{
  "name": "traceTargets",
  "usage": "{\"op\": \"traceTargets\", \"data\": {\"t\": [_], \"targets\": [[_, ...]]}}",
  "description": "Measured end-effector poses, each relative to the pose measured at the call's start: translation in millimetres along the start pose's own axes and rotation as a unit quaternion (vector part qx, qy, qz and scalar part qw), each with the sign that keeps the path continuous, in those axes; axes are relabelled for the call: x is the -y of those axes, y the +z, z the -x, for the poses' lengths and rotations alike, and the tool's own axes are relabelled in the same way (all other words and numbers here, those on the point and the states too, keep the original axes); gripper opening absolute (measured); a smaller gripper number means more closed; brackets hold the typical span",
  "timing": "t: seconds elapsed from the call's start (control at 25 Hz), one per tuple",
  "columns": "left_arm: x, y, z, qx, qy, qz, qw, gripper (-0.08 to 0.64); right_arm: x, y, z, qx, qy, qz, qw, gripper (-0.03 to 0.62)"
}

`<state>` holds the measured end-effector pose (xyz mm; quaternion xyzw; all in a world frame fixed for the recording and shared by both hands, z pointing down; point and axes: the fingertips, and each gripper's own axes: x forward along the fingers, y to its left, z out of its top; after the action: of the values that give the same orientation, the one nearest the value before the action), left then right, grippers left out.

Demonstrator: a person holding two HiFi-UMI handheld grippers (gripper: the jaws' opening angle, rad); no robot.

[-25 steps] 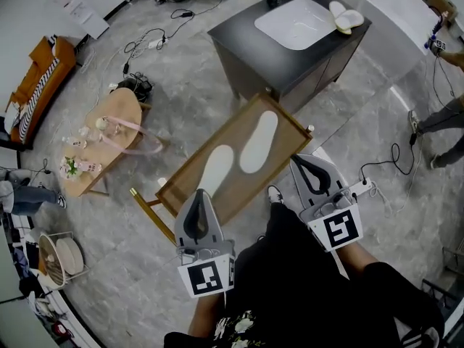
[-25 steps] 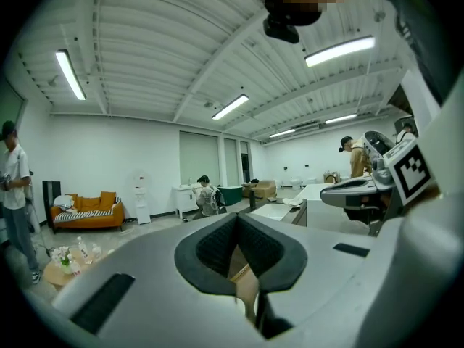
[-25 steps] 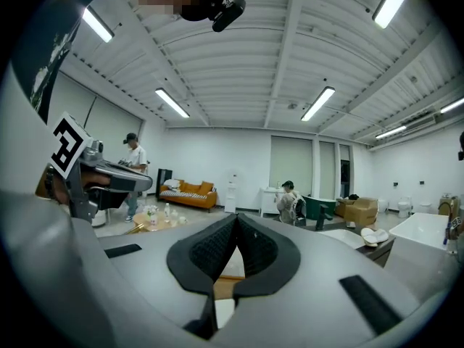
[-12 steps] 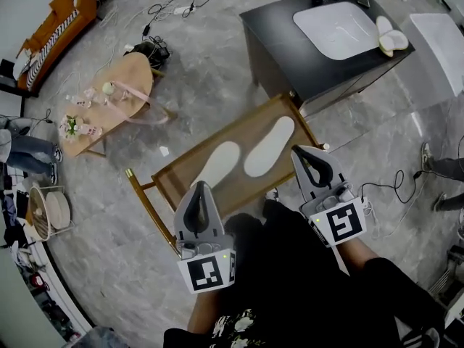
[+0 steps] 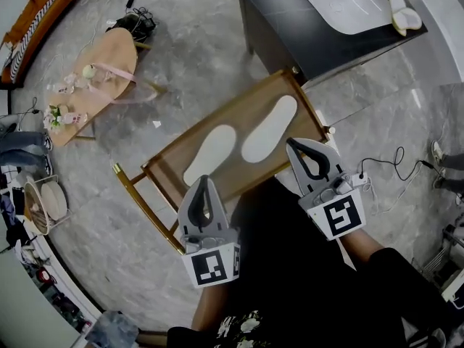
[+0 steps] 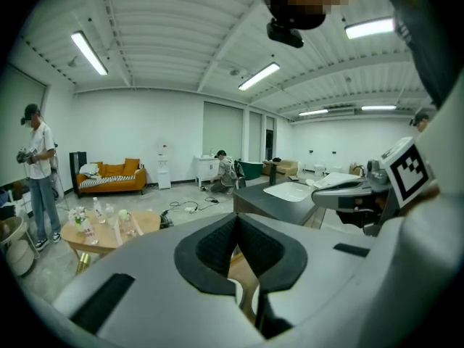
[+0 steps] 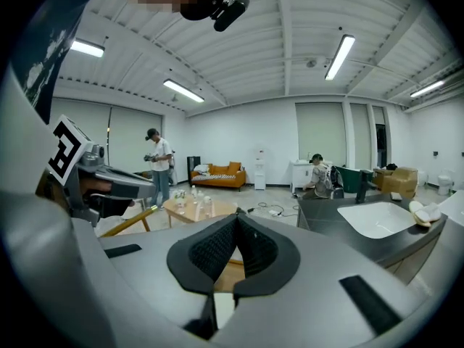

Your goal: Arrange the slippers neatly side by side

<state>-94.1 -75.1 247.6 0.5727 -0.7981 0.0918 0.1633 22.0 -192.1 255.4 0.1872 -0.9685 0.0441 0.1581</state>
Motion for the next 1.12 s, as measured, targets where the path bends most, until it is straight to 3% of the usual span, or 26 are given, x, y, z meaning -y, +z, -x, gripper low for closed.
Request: {"op": "traceTargets", "data": {"t": [0.24, 0.28, 0.4, 0.52, 0.6, 0.68, 0.76, 0.84, 1.0, 1.12], "targets": [[22.1, -48.6, -49.3, -0.054, -0.078, 0.003, 0.9954, 0.009, 8.4, -40.5, -12.0, -0.036, -0.011, -0.009, 0.999, -0.002], [25.7, -58.2, -57.4, -0.067, -0.088, 0.008, 0.9939, 0.073, 10.9, -49.6, -13.9, -0.044, -0.015, -0.017, 0.999, -0.002], [38.6, -88.7, -75.5, -0.098, -0.107, 0.030, 0.9890, 0.095, 17.6, -71.6, -19.5, -0.061, -0.016, -0.014, 0.998, -0.002], [47.6, -120.2, -81.2, -0.133, -0.119, 0.045, 0.9830, 0.095, 12.7, -90.8, -35.0, -0.070, 0.027, 0.046, 0.996, -0.002], [57.0, -138.2, -78.9, -0.152, -0.126, 0.060, 0.9784, 0.095, 3.7, -106.2, -47.3, -0.083, 0.096, 0.090, 0.988, 0.000], [67.1, -152.0, -72.8, -0.170, -0.128, 0.079, 0.9740, 0.095, -6.9, -122.8, -58.0, -0.105, 0.187, 0.122, 0.969, 0.003], [67.2, -163.7, -68.6, -0.185, -0.124, 0.086, 0.9709, 0.095, -16.5, -139.1, -72.4, -0.131, 0.264, 0.139, 0.945, 0.089], [59.9, -174.6, -67.5, -0.199, -0.114, 0.089, 0.9693, 0.097, -23.7, -154.6, -87.0, -0.167, 0.326, 0.152, 0.918, 0.116], [48.7, -188.9, -73.3, -0.214, -0.097, 0.103, 0.9665, 0.103, -29.0, -178.6, -106.4, -0.246, 0.431, 0.209, 0.842, 0.126], [50.8, -197.7, -78.2, -0.219, -0.098, 0.118, 0.9635, 0.118, -32.0, -193.3, -117.9, -0.290, 0.481, 0.232, 0.794, 0.117]]}}
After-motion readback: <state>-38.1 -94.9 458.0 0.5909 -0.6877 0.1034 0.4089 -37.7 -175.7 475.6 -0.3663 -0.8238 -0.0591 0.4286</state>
